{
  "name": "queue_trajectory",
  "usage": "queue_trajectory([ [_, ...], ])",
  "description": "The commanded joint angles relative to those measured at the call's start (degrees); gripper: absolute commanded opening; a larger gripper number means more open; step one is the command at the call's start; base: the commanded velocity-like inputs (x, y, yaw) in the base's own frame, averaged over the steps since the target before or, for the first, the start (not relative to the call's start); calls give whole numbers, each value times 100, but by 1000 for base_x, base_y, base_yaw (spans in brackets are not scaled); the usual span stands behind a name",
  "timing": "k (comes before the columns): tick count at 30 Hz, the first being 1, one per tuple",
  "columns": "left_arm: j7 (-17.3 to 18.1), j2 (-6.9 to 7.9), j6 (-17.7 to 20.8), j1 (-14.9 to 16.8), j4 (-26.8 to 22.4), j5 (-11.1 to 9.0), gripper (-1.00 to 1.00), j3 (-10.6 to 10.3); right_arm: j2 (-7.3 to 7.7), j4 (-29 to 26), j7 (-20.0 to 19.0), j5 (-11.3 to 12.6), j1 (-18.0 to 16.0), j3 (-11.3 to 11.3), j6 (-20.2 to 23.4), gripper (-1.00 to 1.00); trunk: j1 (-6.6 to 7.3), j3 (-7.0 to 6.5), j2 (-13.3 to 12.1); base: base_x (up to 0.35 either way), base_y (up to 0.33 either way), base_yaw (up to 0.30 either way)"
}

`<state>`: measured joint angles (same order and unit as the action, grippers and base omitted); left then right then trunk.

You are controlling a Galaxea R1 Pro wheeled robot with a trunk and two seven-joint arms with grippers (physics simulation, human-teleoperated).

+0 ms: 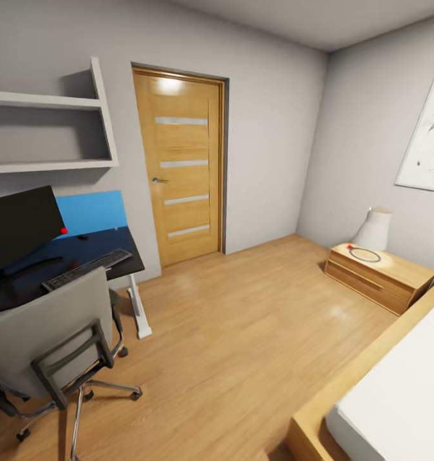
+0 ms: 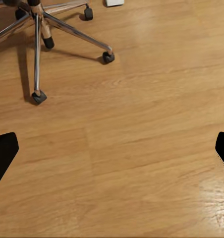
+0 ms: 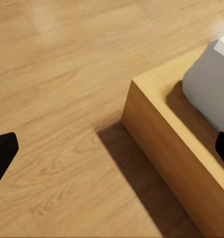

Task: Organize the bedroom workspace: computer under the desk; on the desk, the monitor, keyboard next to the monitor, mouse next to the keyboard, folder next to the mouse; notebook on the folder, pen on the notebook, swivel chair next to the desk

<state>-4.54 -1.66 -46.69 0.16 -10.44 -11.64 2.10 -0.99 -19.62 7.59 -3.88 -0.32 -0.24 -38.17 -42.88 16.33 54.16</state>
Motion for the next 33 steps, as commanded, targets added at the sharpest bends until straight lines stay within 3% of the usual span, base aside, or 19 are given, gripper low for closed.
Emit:
queue_trajectory([
  [1, -19, -2, -10, 2, -2, 23, 100, 18, -1, 3, 41, -42, -3, -2, -9, 100, -4, 6, 4, 330, 0, 0],
  [17, -20, -5, 2, 2, 6, 22, 100, 17, 10, 3, 41, -37, -3, -2, -6, 100, -4, 6, 4, 331, 17, 0],
  [33, -15, -7, 10, 2, 7, 22, 100, 13, 11, 23, 41, -34, -3, -2, 2, 100, -4, 6, 4, 325, 158, 0],
])
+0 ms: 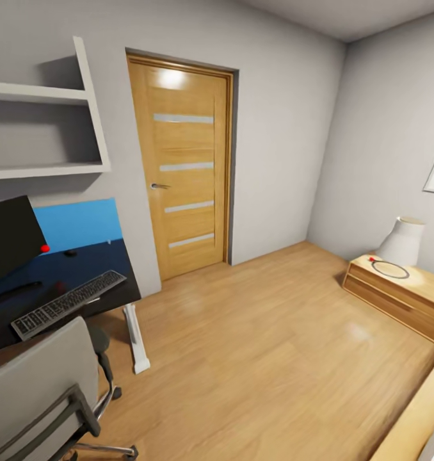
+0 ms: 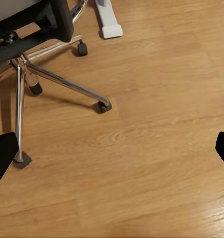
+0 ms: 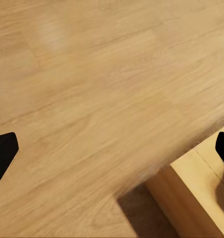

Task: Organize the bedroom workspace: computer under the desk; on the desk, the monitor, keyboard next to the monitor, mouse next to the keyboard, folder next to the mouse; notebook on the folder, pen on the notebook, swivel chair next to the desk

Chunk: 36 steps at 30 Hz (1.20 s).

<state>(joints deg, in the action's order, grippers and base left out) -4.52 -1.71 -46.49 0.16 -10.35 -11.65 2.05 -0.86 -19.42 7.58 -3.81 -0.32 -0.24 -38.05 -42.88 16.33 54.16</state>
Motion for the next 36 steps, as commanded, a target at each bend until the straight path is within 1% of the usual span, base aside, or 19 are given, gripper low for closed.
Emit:
queue_trajectory([
  [1, -17, -3, -9, 2, -2, 22, 100, 17, -3, 14, 42, -41, -3, -2, -10, 100, -4, 6, 4, 321, 181, 0],
  [9, -15, -5, -9, 2, -2, 23, 100, 15, -9, 32, 42, -41, -3, -2, -10, 100, -4, 6, 4, 320, 172, 0],
  [13, -15, -5, -4, 2, -2, 23, 100, 14, -10, 34, 42, -41, -3, -2, -10, 100, -4, 6, 4, 323, 82, 0],
  [30, -10, -1, -1, 2, 4, 29, 100, 6, -9, 35, 39, -41, -3, -2, -20, 100, -4, 6, 4, 329, 9, -4],
  [36, 1, 3, -1, 2, 6, 31, 100, 6, -2, 35, 34, -39, -3, -2, -30, 100, -4, 6, 4, 144, -11, -187],
])
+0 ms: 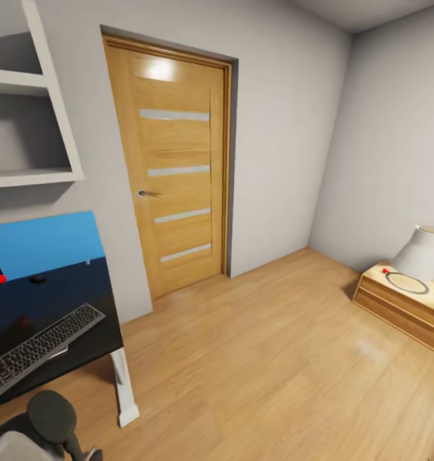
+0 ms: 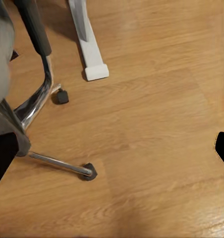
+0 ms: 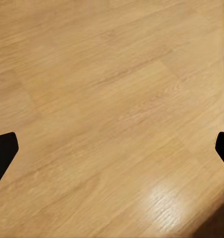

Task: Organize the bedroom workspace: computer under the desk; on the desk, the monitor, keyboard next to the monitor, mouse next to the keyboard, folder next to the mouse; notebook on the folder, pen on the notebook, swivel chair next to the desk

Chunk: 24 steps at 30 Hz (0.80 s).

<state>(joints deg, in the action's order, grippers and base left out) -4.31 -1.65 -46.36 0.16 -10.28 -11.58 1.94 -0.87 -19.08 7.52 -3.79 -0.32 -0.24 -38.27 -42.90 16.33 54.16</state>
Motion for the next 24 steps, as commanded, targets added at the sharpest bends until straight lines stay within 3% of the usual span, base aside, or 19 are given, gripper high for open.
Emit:
queue_trajectory([
  [1, -20, -2, -17, 2, -1, 24, 100, 16, -1, 1, 40, -40, -3, -2, -8, 100, -1, 7, 5, 39, -3, -237],
  [9, -24, -2, -14, 2, -1, 17, 100, 20, -1, 1, 39, -40, -3, -2, -9, 100, -1, 7, 5, 108, -1, -247],
  [24, -35, -2, -13, 2, -1, 16, 100, 25, -1, 1, 39, -39, -3, -2, -5, 100, -1, 7, 5, 309, -25, -247],
])
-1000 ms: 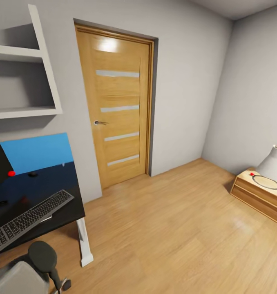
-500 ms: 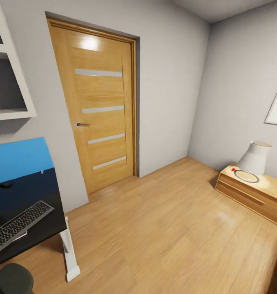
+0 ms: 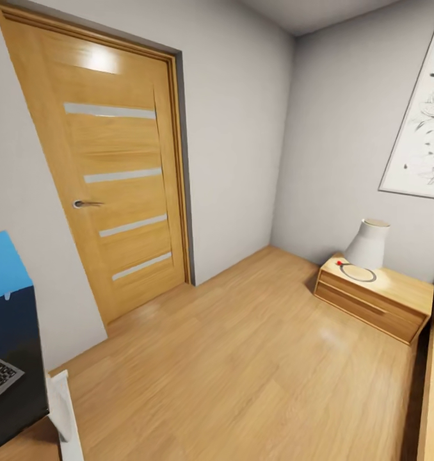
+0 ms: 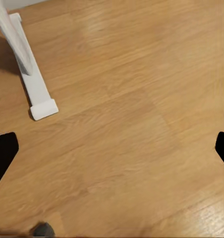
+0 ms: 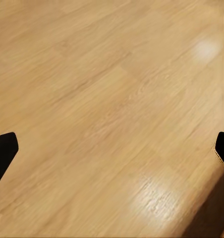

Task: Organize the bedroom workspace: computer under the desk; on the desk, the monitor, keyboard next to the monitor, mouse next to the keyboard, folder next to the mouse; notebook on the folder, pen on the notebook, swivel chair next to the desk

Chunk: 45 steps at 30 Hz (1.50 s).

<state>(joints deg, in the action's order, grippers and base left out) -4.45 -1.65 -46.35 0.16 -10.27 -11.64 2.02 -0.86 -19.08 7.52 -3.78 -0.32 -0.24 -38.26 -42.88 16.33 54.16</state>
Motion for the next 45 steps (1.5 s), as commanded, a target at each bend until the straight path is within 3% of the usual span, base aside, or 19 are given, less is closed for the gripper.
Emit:
queue_trajectory([
  [1, -20, -2, -14, 2, -1, 22, 100, 17, -2, 1, 39, -41, -3, -2, -7, 100, -4, 7, 4, 323, -120, -242],
  [10, -20, 3, -14, 2, -3, 22, 100, 17, -4, 1, 39, -42, -3, -2, -7, 100, -4, 7, 4, 323, -75, -141],
  [37, -25, 6, -8, 2, -1, 22, 100, 22, -18, 1, 39, -44, -3, -2, -6, 100, -4, 7, 4, 326, 61, -4],
  [45, -30, 14, 286, 2, -1, 22, 100, 26, -19, 1, 39, -37, -3, -2, -6, 100, -4, 7, 4, 329, 71, 3],
])
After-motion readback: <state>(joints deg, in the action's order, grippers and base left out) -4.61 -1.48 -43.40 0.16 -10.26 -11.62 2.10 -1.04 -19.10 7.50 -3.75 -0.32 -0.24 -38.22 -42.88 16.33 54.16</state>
